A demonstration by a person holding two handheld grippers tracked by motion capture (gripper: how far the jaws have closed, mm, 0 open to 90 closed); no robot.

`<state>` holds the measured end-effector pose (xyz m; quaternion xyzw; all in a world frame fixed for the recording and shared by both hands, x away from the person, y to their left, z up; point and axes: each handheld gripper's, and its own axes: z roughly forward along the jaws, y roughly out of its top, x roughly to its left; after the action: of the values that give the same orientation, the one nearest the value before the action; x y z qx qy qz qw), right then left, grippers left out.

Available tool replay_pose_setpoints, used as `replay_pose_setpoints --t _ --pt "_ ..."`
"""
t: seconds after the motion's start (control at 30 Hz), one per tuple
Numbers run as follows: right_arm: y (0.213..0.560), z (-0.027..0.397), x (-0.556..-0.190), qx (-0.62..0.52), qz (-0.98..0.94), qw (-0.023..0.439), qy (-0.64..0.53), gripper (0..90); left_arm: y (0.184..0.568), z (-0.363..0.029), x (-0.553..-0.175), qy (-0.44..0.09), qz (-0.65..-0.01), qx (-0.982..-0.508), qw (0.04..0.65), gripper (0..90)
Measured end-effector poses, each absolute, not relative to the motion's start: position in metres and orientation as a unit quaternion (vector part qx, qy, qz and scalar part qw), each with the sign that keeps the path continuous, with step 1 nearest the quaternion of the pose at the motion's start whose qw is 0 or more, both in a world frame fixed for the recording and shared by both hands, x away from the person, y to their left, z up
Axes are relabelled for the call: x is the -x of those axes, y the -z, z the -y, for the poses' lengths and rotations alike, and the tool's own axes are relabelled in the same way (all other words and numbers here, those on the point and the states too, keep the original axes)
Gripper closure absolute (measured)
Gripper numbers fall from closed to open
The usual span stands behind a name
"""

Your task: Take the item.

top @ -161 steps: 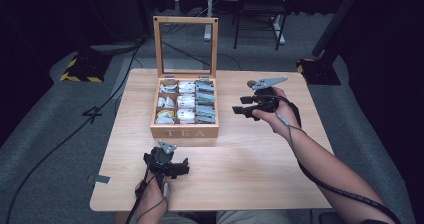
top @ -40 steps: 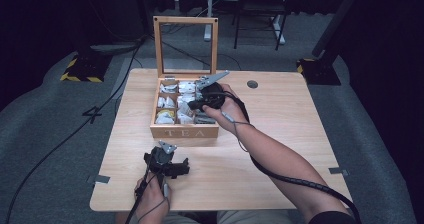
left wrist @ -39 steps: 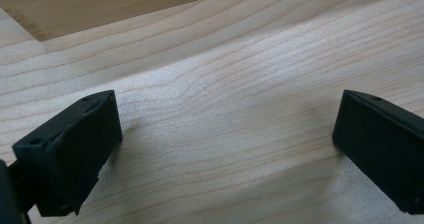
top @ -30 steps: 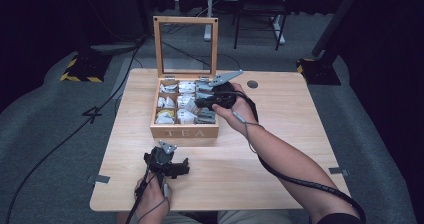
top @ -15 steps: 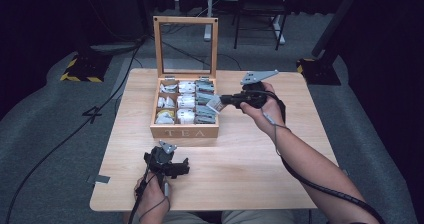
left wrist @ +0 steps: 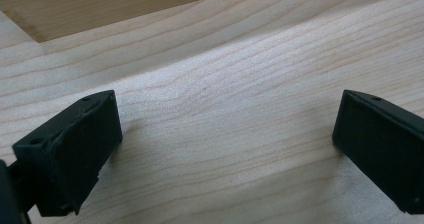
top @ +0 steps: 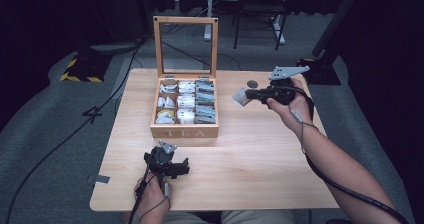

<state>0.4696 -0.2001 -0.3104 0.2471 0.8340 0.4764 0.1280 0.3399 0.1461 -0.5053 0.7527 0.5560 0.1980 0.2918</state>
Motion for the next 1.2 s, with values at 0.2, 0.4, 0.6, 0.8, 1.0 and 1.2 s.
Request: replay_pose_setpoints --t 0.2,0.4,0.6,0.8,1.0,1.2 --pt "0.316 0.227 -0.471 -0.274 -0.827 0.130 -0.473 90.0 0.505 -0.146 -0.340 -0.198 -0.557 -0.752 0.292 0.0" --pt "0.325 0.255 -0.475 -0.305 -0.820 0.130 -0.467 90.0 0.505 -0.146 -0.340 -0.198 -0.556 -0.752 0.292 0.0" --pt "0.339 0.274 -0.480 -0.333 -0.814 0.131 -0.457 90.0 0.505 -0.146 -0.340 -0.198 -0.556 -0.753 0.292 0.0" --pt "0.357 0.294 -0.486 -0.363 -0.806 0.126 -0.449 90.0 0.505 -0.146 -0.340 -0.198 -0.557 -0.752 0.292 0.0" --pt "0.375 0.312 -0.491 -0.394 -0.801 0.120 -0.434 90.0 0.505 -0.146 -0.340 -0.198 -0.556 -0.753 0.292 0.0" --pt "0.396 0.327 -0.494 -0.421 -0.796 0.109 -0.420 90.0 0.505 -0.146 -0.340 -0.198 -0.557 -0.752 0.292 0.0"
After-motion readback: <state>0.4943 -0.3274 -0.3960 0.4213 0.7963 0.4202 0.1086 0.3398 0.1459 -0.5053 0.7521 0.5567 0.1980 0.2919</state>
